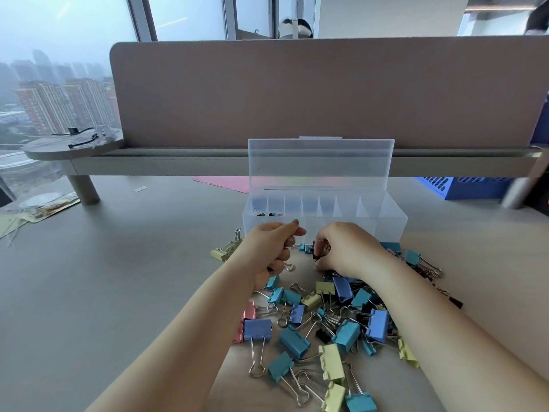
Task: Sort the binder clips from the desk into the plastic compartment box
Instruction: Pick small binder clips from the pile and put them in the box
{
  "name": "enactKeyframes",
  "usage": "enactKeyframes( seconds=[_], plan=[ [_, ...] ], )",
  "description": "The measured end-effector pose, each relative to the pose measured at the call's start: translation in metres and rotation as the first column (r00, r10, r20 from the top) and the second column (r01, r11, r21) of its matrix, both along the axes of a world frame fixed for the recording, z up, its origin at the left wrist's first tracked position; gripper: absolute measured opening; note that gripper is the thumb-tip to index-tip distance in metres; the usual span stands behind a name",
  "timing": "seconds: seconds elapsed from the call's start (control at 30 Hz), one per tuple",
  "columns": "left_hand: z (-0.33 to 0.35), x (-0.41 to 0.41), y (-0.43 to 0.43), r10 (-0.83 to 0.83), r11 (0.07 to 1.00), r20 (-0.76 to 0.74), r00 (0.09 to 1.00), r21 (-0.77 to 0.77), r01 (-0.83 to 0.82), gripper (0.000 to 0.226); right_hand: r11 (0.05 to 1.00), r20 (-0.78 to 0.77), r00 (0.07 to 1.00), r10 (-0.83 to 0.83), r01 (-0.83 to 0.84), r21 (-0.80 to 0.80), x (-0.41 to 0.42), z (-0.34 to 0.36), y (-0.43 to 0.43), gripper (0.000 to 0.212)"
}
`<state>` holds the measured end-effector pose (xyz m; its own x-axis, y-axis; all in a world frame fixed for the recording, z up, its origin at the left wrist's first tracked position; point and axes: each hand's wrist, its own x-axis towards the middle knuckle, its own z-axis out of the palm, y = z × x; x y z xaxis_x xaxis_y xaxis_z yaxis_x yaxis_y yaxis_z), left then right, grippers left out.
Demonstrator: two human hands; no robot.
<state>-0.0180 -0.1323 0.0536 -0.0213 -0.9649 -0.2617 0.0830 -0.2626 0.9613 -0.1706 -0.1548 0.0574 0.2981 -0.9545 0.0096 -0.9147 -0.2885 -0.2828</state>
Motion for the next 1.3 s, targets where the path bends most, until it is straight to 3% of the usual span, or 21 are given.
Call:
enactKeyframes(
  seconds=[0.1, 0.23, 0.37, 0.47, 0.53, 0.6, 0.67, 0.7, 0.8, 0.93, 1.0, 1.1, 1.3],
  plan=[
    [-0.002, 0.000, -0.001, 0.009, 0.998, 0.154, 0.988, -0.060, 0.000, 0.022, 0.999, -0.098, 0.995, -0.014, 0.010, -0.037, 0.000, 0.004, 0.001, 0.018],
    [-0.006, 0.000, -0.002, 0.038, 0.981, 0.495, 0.868, -0.183, 0.061, 0.021, 1.000, -0.137, 0.990, -0.028, 0.027, -0.011, 0.001, 0.001, 0.000, 0.017],
    [-0.011, -0.001, -0.004, 0.103, 0.958, 0.586, 0.804, -0.275, 0.078, 0.015, 1.000, -0.019, 1.000, -0.012, 0.012, 0.027, -0.002, -0.002, -0.002, 0.004],
    [-0.013, -0.001, -0.006, 0.137, 0.944, 0.654, 0.744, -0.313, 0.101, 0.013, 0.992, 0.240, 0.970, -0.025, -0.005, 0.123, -0.007, 0.006, -0.002, 0.009],
    [-0.014, 0.001, -0.007, 0.145, 0.939, 0.701, 0.699, -0.319, 0.125, 0.012, 0.966, 0.540, 0.829, -0.147, 0.002, 0.260, -0.011, 0.012, -0.003, 0.012],
    [-0.014, 0.003, -0.005, 0.130, 0.937, 0.776, 0.617, -0.299, 0.179, 0.016, 0.893, 0.782, 0.531, -0.327, -0.096, 0.439, -0.017, 0.016, -0.007, 0.015],
    [-0.015, 0.002, -0.002, 0.085, 0.926, 0.880, 0.468, -0.243, 0.288, 0.026, 0.808, 0.841, 0.258, -0.475, -0.252, 0.533, -0.022, 0.016, -0.010, 0.017],
    [-0.016, 0.001, -0.001, 0.069, 0.916, 0.926, 0.372, -0.206, 0.344, 0.030, 0.771, 0.833, 0.172, -0.525, -0.319, 0.552, -0.025, 0.016, -0.011, 0.018],
    [-0.016, -0.003, 0.003, 0.081, 0.896, 0.982, 0.172, -0.147, 0.418, 0.036, 0.711, 0.799, 0.015, -0.602, -0.445, 0.544, -0.027, 0.012, -0.014, 0.008],
    [-0.013, -0.004, 0.004, 0.128, 0.896, 0.983, 0.135, -0.173, 0.409, 0.035, 0.708, 0.774, -0.102, -0.625, -0.491, 0.507, -0.027, 0.008, -0.013, 0.012],
    [-0.013, -0.005, 0.004, 0.160, 0.897, 0.978, 0.137, -0.202, 0.393, 0.030, 0.723, 0.781, -0.098, -0.617, -0.463, 0.512, -0.027, 0.008, -0.013, 0.020],
    [-0.012, -0.006, 0.003, 0.185, 0.899, 0.969, 0.165, -0.234, 0.370, 0.024, 0.749, 0.823, -0.004, -0.569, -0.415, 0.516, -0.026, 0.008, -0.013, 0.022],
    [-0.014, -0.004, 0.003, 0.139, 0.905, 0.976, 0.169, -0.194, 0.379, 0.031, 0.867, 0.852, 0.401, -0.337, -0.222, 0.446, -0.022, 0.006, -0.009, 0.021]
  ],
)
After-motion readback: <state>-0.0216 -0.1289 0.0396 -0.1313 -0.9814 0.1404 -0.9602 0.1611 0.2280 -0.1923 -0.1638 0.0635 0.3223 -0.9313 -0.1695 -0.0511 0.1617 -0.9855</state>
